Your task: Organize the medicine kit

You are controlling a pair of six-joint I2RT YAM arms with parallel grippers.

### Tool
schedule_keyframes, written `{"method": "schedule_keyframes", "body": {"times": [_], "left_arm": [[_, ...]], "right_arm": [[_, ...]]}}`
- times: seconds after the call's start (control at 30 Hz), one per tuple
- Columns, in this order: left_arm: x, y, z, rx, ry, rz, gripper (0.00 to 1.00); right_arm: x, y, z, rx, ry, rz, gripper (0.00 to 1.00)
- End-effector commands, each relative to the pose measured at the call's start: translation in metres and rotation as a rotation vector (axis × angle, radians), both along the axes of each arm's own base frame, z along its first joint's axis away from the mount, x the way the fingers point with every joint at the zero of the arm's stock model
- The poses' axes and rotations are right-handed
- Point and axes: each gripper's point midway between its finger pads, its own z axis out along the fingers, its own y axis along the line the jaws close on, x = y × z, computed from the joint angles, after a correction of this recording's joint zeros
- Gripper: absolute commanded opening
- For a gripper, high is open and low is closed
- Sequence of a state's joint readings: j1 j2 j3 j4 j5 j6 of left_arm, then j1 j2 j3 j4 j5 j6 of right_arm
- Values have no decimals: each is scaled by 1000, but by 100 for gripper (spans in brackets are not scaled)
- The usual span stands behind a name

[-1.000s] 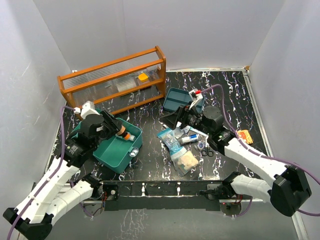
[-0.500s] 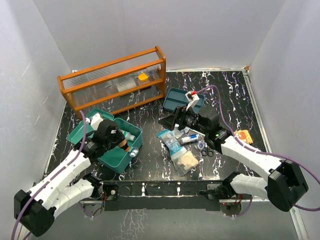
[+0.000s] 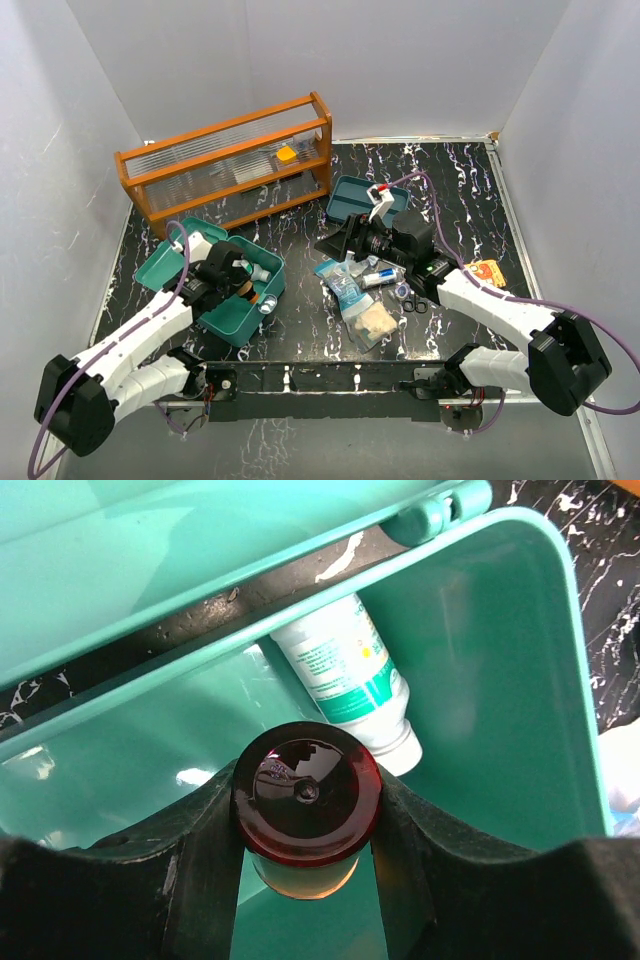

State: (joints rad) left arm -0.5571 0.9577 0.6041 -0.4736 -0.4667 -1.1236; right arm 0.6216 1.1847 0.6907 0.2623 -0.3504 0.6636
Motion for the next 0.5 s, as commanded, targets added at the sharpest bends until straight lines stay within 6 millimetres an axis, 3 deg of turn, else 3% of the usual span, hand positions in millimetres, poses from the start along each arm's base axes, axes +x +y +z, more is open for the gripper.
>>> {"method": "schedule_keyframes", "body": {"times": [0.0, 0.3, 0.47], "left_arm": [[11, 0, -2, -12, -36, 47, 27], [10, 5, -23, 11, -11, 78, 33], [13, 10, -23, 48, -17, 87, 43]], "right_arm": [[3, 7, 27, 57, -61, 16, 73], [3, 8, 27, 57, -55, 20, 73], [3, 7, 27, 54, -56, 16, 73]]}}
